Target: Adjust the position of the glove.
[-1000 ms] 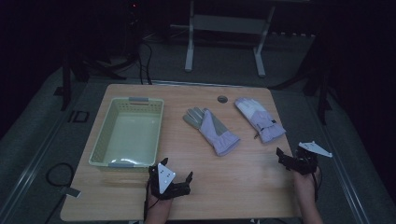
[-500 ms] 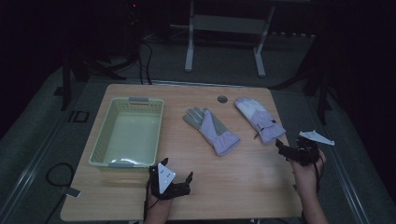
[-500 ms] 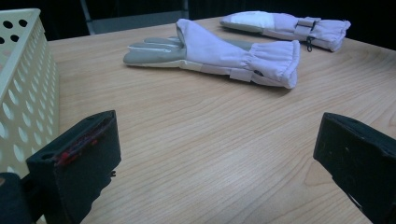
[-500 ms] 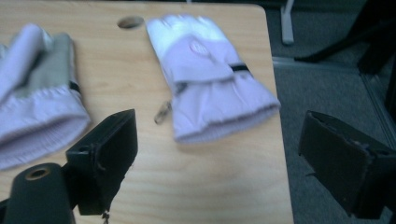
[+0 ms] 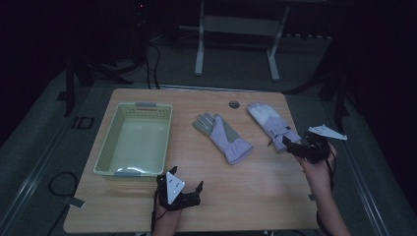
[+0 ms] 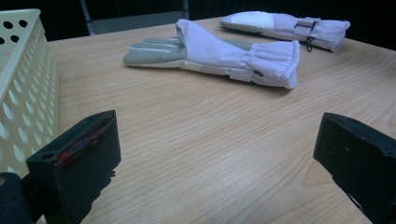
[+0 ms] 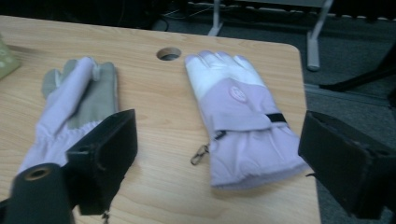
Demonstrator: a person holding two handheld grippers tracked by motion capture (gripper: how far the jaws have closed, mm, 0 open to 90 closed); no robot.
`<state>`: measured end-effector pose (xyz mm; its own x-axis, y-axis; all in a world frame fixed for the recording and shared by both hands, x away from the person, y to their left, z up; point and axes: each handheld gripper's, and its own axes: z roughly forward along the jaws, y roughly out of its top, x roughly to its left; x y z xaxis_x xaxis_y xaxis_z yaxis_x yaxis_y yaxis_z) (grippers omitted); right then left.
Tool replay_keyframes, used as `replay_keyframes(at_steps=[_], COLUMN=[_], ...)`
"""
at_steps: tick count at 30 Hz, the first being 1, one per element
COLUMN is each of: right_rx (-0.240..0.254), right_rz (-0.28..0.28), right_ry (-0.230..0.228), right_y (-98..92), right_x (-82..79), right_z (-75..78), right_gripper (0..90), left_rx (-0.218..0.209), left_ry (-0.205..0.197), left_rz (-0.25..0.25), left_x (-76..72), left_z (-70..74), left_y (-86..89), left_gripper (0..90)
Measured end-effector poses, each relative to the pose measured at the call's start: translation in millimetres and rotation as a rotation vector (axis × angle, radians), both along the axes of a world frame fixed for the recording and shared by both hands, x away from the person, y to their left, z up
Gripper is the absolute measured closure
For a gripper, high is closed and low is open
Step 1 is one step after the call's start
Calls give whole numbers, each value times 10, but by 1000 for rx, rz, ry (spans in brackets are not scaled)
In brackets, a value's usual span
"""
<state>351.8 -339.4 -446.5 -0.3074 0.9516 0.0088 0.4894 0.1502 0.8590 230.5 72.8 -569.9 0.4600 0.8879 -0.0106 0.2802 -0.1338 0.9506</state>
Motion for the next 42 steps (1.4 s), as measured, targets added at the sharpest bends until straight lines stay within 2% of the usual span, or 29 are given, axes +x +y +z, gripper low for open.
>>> replay_keyframes(at_steps=[6,8,17,24,28,32,38,42], right_rx=[12,-2,4,-1,-15,-24,-59,-66], right_rz=[59,74,164,216,246,274,327,359], right_ry=[13,21,29,45,58,96,138,164], right_y=[132,192,448,635,772,886,1068,1167], right_x=[98,133,259,373,451,555,688,771], right_z=[63,73,132,131,86,8,-161,-264], right_gripper=[144,158,201,219,224,242,284,309], left_rx=[3,1,-1,-1,-1,-1,-2,-2], left_ry=[0,0,1,1,1,0,0,0], left_rz=[2,2,0,-2,-3,-5,-7,-8], left_x=[-1,0,0,1,2,2,2,1], left_z=[0,0,0,0,0,0,0,0], left_y=[-2,-1,1,2,3,2,4,4], left_gripper=[8,8,8,8,9,9,9,9])
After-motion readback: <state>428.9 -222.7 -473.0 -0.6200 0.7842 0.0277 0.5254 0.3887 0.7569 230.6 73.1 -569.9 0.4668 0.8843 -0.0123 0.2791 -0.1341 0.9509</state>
